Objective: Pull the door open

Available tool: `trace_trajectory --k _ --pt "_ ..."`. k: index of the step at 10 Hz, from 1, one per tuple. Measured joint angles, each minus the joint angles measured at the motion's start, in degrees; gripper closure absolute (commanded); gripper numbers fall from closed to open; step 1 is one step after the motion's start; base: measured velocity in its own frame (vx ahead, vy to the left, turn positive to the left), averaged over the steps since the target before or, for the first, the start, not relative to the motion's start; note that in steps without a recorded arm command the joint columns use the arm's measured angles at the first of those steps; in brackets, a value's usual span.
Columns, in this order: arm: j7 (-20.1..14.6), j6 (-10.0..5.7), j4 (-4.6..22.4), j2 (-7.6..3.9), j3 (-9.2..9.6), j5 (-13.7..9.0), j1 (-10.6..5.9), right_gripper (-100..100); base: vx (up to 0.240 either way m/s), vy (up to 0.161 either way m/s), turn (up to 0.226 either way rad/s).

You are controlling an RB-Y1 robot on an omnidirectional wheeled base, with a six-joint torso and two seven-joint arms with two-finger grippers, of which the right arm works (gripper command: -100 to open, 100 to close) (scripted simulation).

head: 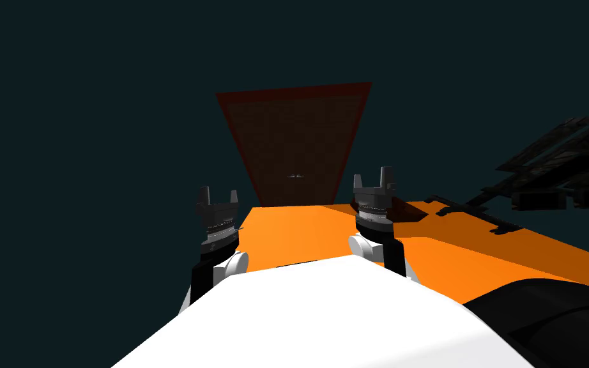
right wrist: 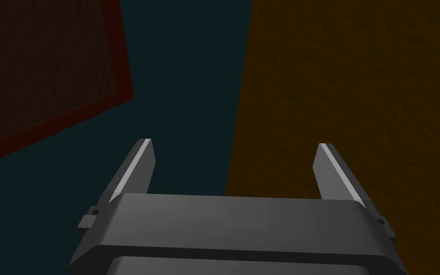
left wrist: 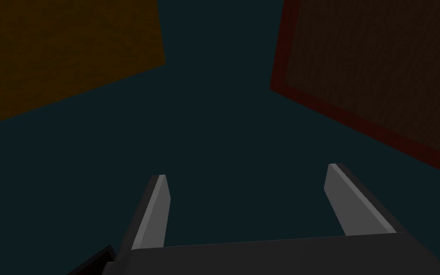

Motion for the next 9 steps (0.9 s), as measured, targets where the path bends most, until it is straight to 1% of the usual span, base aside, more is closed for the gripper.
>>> trace_trajectory --k 2,3,4,7,8,9 --pt "-0.5 -0.66 2.9 -0.63 -0.5 0.3 -0.64 -100 0.195 0.013 0.04" --pt "-0.7 -0.76 3.8 -0.8 -0.58 0.4 -0.78 -100 0.197 0.053 0.037" --pt "-1.0 -1.11 4.8 -1.04 -0.64 0.6 -0.41 -100 0.149 0.036 0.016" --pt "-1.5 -1.17 7.6 -1.52 -1.17 0.9 -1.52 -100 0.098 0.007 0.029" --pt "-1.8 -1.6 9.0 -1.75 -1.32 1.1 -1.49 -100 0.129 0.024 0.031" --pt "-2.1 -2.03 10.5 -2.04 -1.64 1.2 -1.83 -100 0.117 0.026 0.023"
